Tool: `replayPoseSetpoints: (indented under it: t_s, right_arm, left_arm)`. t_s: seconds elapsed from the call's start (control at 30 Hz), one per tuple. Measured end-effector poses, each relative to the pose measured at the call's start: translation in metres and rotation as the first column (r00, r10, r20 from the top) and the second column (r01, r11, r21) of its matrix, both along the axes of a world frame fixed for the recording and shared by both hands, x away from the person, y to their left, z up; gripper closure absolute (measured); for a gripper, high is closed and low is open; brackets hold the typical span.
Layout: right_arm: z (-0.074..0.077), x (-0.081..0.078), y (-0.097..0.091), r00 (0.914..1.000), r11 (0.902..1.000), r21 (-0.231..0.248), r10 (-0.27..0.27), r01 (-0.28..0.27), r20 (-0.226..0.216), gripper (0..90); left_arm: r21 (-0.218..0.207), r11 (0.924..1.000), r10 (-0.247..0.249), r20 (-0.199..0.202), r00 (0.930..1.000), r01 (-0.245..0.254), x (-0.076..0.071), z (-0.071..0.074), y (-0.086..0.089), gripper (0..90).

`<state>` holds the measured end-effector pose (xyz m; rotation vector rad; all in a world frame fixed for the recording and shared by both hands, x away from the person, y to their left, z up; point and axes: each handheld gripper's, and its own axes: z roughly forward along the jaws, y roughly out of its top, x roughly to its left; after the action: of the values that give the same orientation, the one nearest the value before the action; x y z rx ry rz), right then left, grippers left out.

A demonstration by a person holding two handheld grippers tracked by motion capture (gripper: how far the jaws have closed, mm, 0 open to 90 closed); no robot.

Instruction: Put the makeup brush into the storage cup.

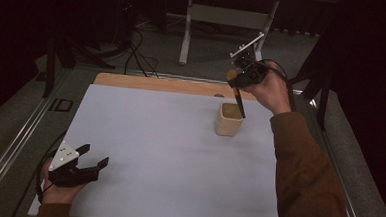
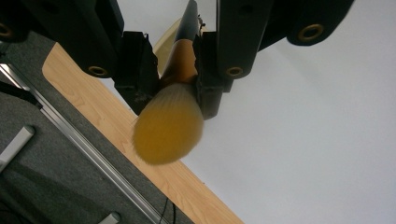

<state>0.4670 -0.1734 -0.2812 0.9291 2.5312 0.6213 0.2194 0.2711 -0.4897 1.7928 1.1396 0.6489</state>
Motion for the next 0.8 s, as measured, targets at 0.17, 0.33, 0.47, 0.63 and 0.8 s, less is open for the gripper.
replayPoseSetpoints:
  t_s: [0.17,0.33,0.47,0.63,0.8]
  right_arm:
    - [-0.0011,0.0011,-0.0019,0.9999,1.0,0.007,-0.006,0.006,0.01,69.8]
    - [-0.0016,0.0016,-0.0028,0.9997,0.9998,0.015,-0.012,0.012,0.021,69.7]
    - [-0.0019,0.0015,-0.0022,0.9995,0.9998,0.018,-0.012,0.012,0.029,69.8]
    - [-0.0026,0.0018,-0.0008,0.9994,0.9996,0.027,-0.008,0.007,0.034,69.7]
    - [-0.0039,0.0025,-0.0001,0.9992,0.9996,0.028,-0.01,0.009,0.038,69.7]
  left_arm:
    - [0.001,1.0,-0.002,-0.001,1.0,0.002,0.0003,-0.0001,-0.0003,21.4]
    - [0.0,1.0,-0.001,0.0,1.0,0.001,0.0002,-0.0002,-0.0001,21.4]
    - [-0.001,1.0,0.0,0.0,1.0,0.0,0.0,-0.0001,-0.0002,21.4]
    - [0.0,1.0,-0.001,-0.001,1.0,0.001,0.0002,-0.0002,-0.0002,21.4]
    - [0.0,1.0,0.001,0.0,1.0,-0.001,0.0,-0.0001,0.0003,21.4]
